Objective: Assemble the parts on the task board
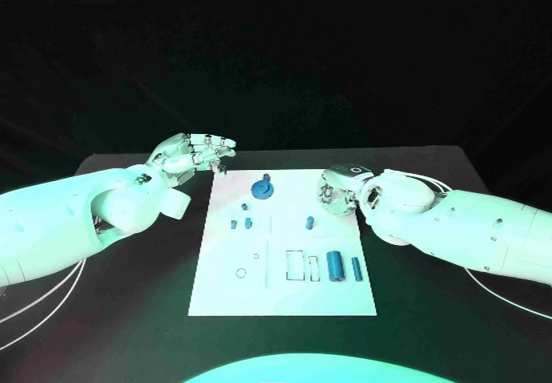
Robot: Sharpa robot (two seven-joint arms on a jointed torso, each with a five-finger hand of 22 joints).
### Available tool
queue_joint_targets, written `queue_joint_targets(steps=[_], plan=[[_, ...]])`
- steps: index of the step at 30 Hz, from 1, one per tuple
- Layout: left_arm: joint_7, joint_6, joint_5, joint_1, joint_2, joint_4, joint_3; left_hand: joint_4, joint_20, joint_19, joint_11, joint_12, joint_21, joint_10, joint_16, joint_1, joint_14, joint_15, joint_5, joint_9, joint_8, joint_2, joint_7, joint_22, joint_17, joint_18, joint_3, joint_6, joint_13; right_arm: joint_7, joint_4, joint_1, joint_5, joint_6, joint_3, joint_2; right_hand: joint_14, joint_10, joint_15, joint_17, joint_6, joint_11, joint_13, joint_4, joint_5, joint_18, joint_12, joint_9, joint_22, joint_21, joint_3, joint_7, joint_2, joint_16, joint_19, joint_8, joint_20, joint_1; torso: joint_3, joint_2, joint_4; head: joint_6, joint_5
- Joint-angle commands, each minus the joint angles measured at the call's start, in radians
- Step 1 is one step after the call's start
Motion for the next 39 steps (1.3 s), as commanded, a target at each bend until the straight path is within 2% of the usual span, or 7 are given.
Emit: queue_joint_targets(steps=[1, 6, 12, 24, 29, 33, 39], plan=[[0.001, 0.016, -0.003, 0.000, 0.000, 0.004, 0.001, 0.000, -0.003, 0.006, 0.001, -0.004, -0.005, -0.004, -0.004, -0.006, -0.002, 0.006, 0.003, -0.001, -0.001, 0.001, 0.002, -0.001, -0.002, 0.014, -0.007, -0.006, -0.002, -0.020, 0.001, -0.015, -0.038, 0.079, -0.010, 0.001, 0.043, 0.038, -0.012, 0.005, 0.013, -0.019, 0.015, -0.027, 0.008, -0.020, 0.011, 0.011, 0.022, 0.022, 0.021, -0.002, 0.023, 0.013, 0.002, 0.012, -0.013, 0.026, 0.0008, -0.001, -0.0014, -0.001, 0.000], [-0.001, 0.018, -0.009, 0.000, 0.000, 0.005, 0.001, -0.001, -0.002, 0.007, 0.001, -0.004, -0.006, -0.004, -0.004, -0.005, -0.003, 0.006, 0.003, -0.001, -0.001, 0.001, 0.002, -0.001, -0.002, 0.014, -0.007, -0.006, -0.002, -0.026, 0.009, -0.016, -0.058, 0.066, -0.010, -0.001, 0.042, 0.052, -0.016, 0.004, 0.015, -0.021, 0.021, -0.050, 0.008, -0.023, 0.006, 0.024, 0.044, 0.041, 0.051, -0.005, 0.026, 0.017, 0.001, 0.020, -0.018, 0.019, 0.0013, 0.000, -0.0016, -0.001, -0.001], [-0.003, 0.018, -0.014, 0.000, 0.000, 0.006, 0.001, -0.002, -0.002, 0.007, 0.002, -0.004, -0.008, -0.005, -0.005, -0.001, -0.004, 0.007, 0.003, -0.001, -0.001, 0.002, 0.003, -0.003, -0.002, 0.014, -0.007, -0.007, -0.002, -0.030, 0.018, -0.017, -0.073, 0.026, -0.010, -0.002, 0.042, 0.059, -0.017, 0.005, 0.012, -0.021, 0.025, -0.074, 0.009, -0.025, -0.001, 0.032, 0.068, 0.062, 0.088, -0.005, 0.027, 0.022, 0.001, 0.022, -0.021, 0.018, 0.0014, 0.000, -0.0009, -0.002, -0.003], [-0.004, 0.019, -0.017, 0.000, -0.001, 0.007, 0.001, -0.004, -0.002, 0.008, 0.002, -0.004, -0.011, -0.006, -0.007, 0.004, -0.006, 0.007, 0.004, -0.001, 0.000, 0.003, 0.004, -0.005, -0.003, 0.014, -0.006, -0.009, -0.003, -0.016, 0.053, -0.014, -0.073, -0.120, -0.006, -0.031, 0.044, 0.067, -0.017, 0.015, 0.014, -0.022, 0.030, -0.092, 0.008, -0.028, -0.006, 0.039, 0.094, 0.087, 0.114, -0.006, 0.024, 0.031, 0.005, 0.023, -0.022, 0.014, 0.0000, -0.001, -0.0017, -0.001, 0.000], [-0.003, 0.020, -0.018, 0.000, 0.000, 0.006, 0.001, -0.004, -0.002, 0.008, 0.002, -0.004, -0.011, -0.006, -0.007, 0.004, -0.006, 0.007, 0.004, -0.001, 0.000, 0.003, 0.004, -0.005, -0.003, 0.014, -0.006, -0.009, -0.003, -0.001, 0.070, -0.007, -0.056, -0.165, -0.001, -0.050, 0.045, 0.068, -0.017, 0.019, 0.015, -0.022, 0.030, -0.093, 0.008, -0.029, -0.007, 0.040, 0.099, 0.092, 0.116, -0.006, 0.023, 0.033, 0.007, 0.024, -0.022, 0.012, -0.0008, -0.003, -0.0032, 0.005, -0.005], [-0.002, 0.024, -0.018, 0.000, 0.002, 0.005, 0.001, -0.006, -0.002, 0.009, 0.003, -0.005, -0.012, -0.007, -0.008, 0.006, -0.008, 0.008, 0.004, -0.002, 0.000, 0.003, 0.004, -0.006, -0.003, 0.014, -0.006, -0.010, -0.004, 0.011, 0.096, -0.001, -0.036, -0.183, 0.003, -0.071, 0.045, 0.068, -0.017, 0.019, 0.015, -0.022, 0.031, -0.093, 0.008, -0.029, -0.007, 0.040, 0.100, 0.093, 0.117, -0.006, 0.024, 0.034, 0.007, 0.024, -0.022, 0.012, 0.0003, -0.003, -0.0032, 0.006, -0.007], [-0.004, 0.032, -0.020, 0.000, 0.005, 0.005, 0.001, -0.006, -0.002, 0.009, 0.004, -0.005, -0.014, -0.009, -0.010, 0.008, -0.009, 0.008, 0.004, -0.002, -0.001, 0.001, 0.006, -0.007, -0.004, 0.014, -0.008, -0.013, -0.005, 0.030, 0.156, 0.004, -0.001, -0.203, 0.009, -0.108, 0.046, 0.068, -0.017, 0.022, 0.015, -0.021, 0.031, -0.092, 0.007, -0.029, -0.007, 0.041, 0.101, 0.094, 0.118, -0.005, 0.024, 0.035, 0.007, 0.024, -0.021, 0.010, -0.0011, -0.004, -0.0042, 0.007, -0.009]])
